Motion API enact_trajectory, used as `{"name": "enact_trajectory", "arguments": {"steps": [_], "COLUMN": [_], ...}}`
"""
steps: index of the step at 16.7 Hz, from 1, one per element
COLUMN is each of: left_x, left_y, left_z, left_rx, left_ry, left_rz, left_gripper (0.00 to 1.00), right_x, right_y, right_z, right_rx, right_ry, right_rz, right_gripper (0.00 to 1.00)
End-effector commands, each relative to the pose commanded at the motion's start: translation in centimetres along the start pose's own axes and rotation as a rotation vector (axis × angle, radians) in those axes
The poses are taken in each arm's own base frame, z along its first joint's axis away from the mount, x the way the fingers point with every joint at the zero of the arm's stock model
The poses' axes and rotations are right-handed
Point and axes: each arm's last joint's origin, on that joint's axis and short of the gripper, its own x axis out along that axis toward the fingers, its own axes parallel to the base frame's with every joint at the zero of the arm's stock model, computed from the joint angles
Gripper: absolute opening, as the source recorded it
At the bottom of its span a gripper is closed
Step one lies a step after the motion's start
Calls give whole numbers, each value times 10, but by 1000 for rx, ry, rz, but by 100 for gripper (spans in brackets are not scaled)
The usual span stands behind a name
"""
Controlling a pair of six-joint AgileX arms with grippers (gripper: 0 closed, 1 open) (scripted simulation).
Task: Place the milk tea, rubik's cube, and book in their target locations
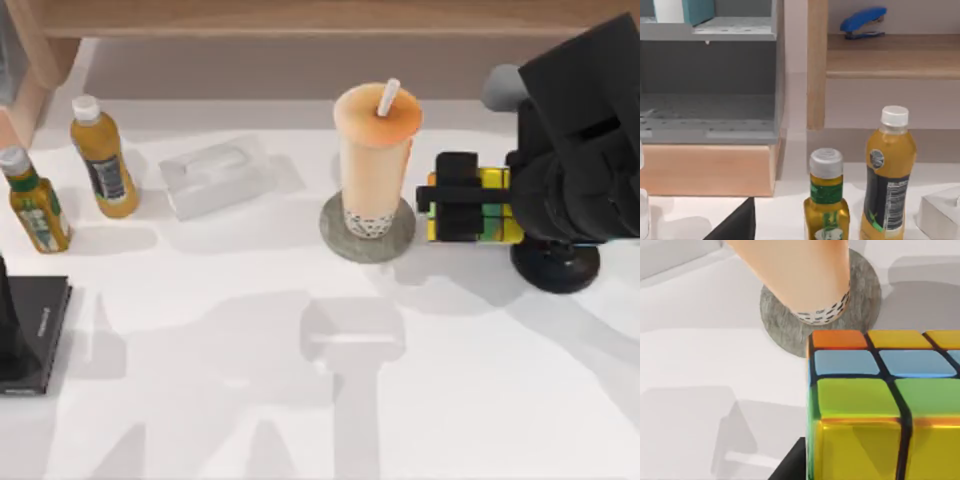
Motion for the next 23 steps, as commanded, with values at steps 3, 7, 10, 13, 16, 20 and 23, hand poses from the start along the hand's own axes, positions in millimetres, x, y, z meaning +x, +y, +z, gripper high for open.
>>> {"name": "enact_trajectory", "arguments": {"steps": [3,7,10,13,16,20,23], "left_x": [0,0,0,0,0,0,0], "left_y": [0,0,0,0,0,0,0], "left_z": [0,0,0,0,0,0,0], "left_rx": [0,0,0,0,0,0,0], "left_ry": [0,0,0,0,0,0,0], "left_rz": [0,0,0,0,0,0,0], "left_gripper": [100,100,100,100,100,100,100], "right_x": [5,-17,-53,-65,-65,-68,-59], "right_y": [-4,-28,-46,-53,-51,-54,-57], "right_z": [54,129,167,177,177,189,215], "right_rx": [-88,-144,-144,-139,-139,-126,-119], "right_ry": [-264,-644,-869,-933,-932,-994,-1040], "right_rz": [-13,-115,-200,-231,-225,-235,-253], "right_gripper": [0,0,0,0,0,0,0]}}
